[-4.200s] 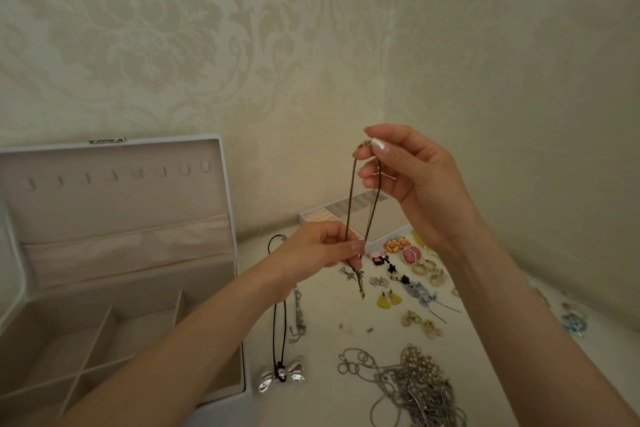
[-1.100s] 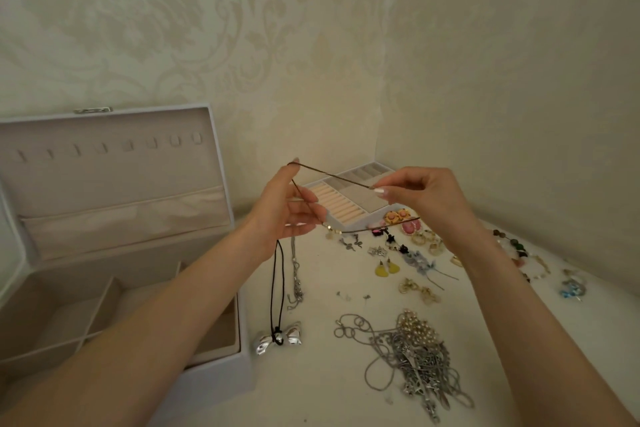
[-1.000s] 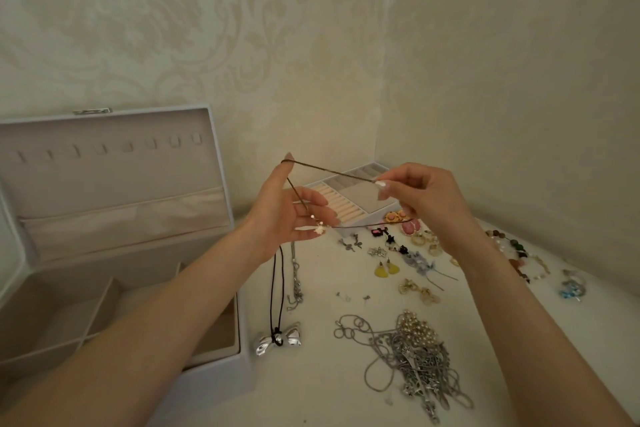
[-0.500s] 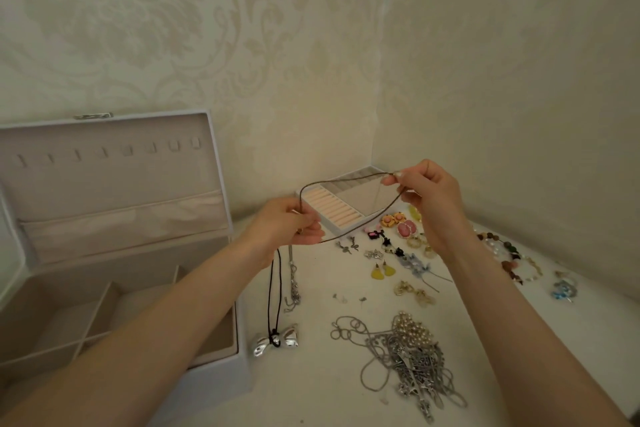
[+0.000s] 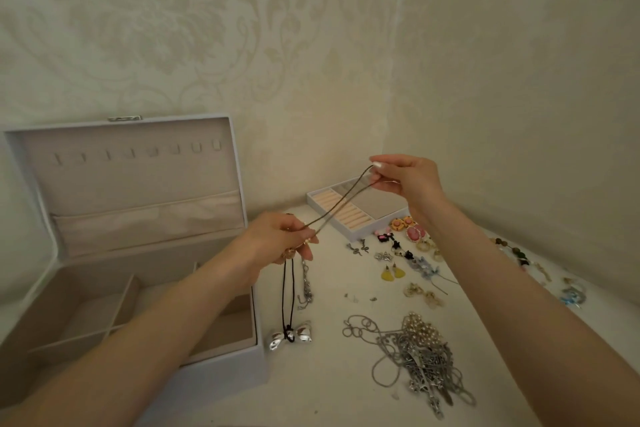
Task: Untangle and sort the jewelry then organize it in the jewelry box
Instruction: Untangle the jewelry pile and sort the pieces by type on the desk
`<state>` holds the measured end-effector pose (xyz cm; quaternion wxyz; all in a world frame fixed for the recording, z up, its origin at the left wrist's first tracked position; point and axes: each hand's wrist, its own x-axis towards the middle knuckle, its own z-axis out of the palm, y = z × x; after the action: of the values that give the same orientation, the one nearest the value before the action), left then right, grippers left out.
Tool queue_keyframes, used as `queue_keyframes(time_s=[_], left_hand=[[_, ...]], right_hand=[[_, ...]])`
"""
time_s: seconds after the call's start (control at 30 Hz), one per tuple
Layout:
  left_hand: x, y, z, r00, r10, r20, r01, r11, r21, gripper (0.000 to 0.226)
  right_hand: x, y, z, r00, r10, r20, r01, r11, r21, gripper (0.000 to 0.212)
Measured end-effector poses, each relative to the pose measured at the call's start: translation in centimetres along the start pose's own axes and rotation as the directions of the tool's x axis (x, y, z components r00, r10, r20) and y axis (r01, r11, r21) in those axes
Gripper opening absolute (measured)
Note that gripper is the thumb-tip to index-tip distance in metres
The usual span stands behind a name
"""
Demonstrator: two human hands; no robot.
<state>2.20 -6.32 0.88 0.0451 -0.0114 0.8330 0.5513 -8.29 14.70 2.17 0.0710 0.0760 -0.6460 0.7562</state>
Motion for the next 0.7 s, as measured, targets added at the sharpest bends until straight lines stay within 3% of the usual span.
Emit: queue_keyframes(time_s=[0.07, 0.2, 0.33, 0.47, 0.57, 0.7], left_hand=[[-0.6, -0.1, 0.4, 0.999, 0.041, -0.001, -0.041, 0.999, 0.036, 0.011], [-1.4, -0.7, 1.5, 0.956, 0.191, -0.222, -0.155, 0.973, 0.171, 0.013], [-2.4, -0.6, 1.7, 0.929, 0.308, -0.205, -0.223, 0.909, 0.353, 0.018], [-2.8, -0.7, 2.2, 0.925, 0.378, -0.043, -0.237, 0.661, 0.712, 0.014], [-2.1, -1.2, 3.4, 0.946, 0.306, 0.110, -0.255, 0.486, 0.836, 0.012], [-1.4, -1.4, 4.5, 0.954, 0.211, 0.211, -0.265, 0.279, 0.923, 0.013]], right_hand=[[0.9, 0.2, 0.7, 1.000, 0.004, -0.016, -0.005, 0.995, -0.099, 0.012], [2.7, 1.4, 1.5, 0.998, 0.066, -0.020, -0.069, 0.966, -0.248, 0.012], [3.7, 2.6, 2.4, 0.989, 0.146, 0.023, -0.134, 0.951, -0.280, 0.010], [4.2, 3.7, 4.1, 0.977, 0.202, 0.074, -0.161, 0.914, -0.372, 0.015], [4.5, 4.5, 5.8, 0.973, 0.210, 0.092, -0.130, 0.838, -0.530, 0.011], [4.7, 6.0, 7.8, 0.968, 0.153, 0.198, 0.043, 0.678, -0.734, 0.015]])
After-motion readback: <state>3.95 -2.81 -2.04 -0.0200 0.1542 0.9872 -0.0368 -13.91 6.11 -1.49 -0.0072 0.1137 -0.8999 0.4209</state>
